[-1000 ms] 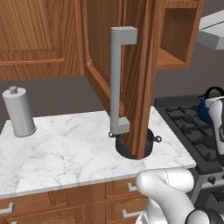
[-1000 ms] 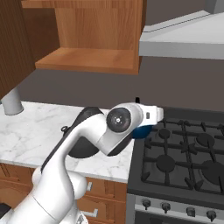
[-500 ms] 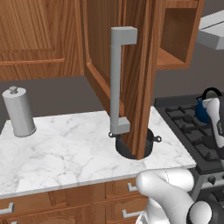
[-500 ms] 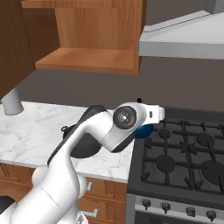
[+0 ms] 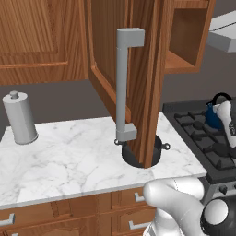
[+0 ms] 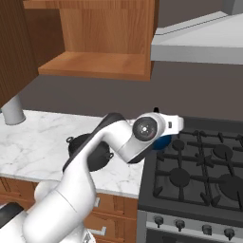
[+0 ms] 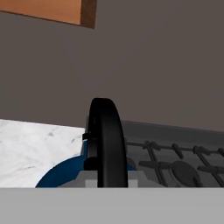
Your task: Pick the kettle from the cabinet and place it on a stove burner. Then pick the pot from the counter and place it on another stove burner. Finally, turn both burners on.
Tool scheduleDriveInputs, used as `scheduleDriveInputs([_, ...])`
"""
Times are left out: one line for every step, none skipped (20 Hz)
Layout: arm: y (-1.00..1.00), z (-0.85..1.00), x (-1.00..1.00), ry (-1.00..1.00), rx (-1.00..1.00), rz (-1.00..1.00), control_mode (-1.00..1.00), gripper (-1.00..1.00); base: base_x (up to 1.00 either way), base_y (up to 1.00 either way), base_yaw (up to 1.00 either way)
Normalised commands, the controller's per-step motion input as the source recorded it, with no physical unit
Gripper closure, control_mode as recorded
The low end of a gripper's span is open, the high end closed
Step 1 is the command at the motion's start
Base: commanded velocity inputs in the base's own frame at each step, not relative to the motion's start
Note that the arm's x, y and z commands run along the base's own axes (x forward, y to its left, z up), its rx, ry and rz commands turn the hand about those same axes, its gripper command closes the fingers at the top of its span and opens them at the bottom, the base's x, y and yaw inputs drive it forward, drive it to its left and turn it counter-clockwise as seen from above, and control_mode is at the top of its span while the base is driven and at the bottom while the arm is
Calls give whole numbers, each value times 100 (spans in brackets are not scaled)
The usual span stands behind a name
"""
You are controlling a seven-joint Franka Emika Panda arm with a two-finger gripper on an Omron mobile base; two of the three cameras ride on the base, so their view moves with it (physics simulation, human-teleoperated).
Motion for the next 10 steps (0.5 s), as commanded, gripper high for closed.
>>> scheduleDriveInputs([-13, -13, 25, 0, 2, 1, -100, 100, 0, 0, 0])
scheduleDriveInputs([-13, -14, 25, 0, 2, 1, -100, 100, 0, 0, 0])
scheduleDriveInputs([-15, -14, 24, 0, 2, 2, -100, 100, 0, 0, 0])
scheduleDriveInputs([-15, -13, 24, 0, 2, 2, -100, 100, 0, 0, 0])
scheduleDriveInputs([-12, -11, 25, 0, 2, 2, -100, 100, 0, 0, 0])
scheduleDriveInputs([-10, -11, 24, 0, 1, 2, -100, 100, 0, 0, 0])
scheduleDriveInputs([-11, -10, 26, 0, 1, 1, -100, 100, 0, 0, 0])
scheduleDriveInputs([-14, -8, 23, 0, 2, 2, -100, 100, 0, 0, 0])
scheduleDriveInputs([-11, -9, 27, 0, 1, 1, -100, 100, 0, 0, 0])
scheduleDriveInputs([-11, -9, 27, 0, 2, 1, -100, 100, 0, 0, 0])
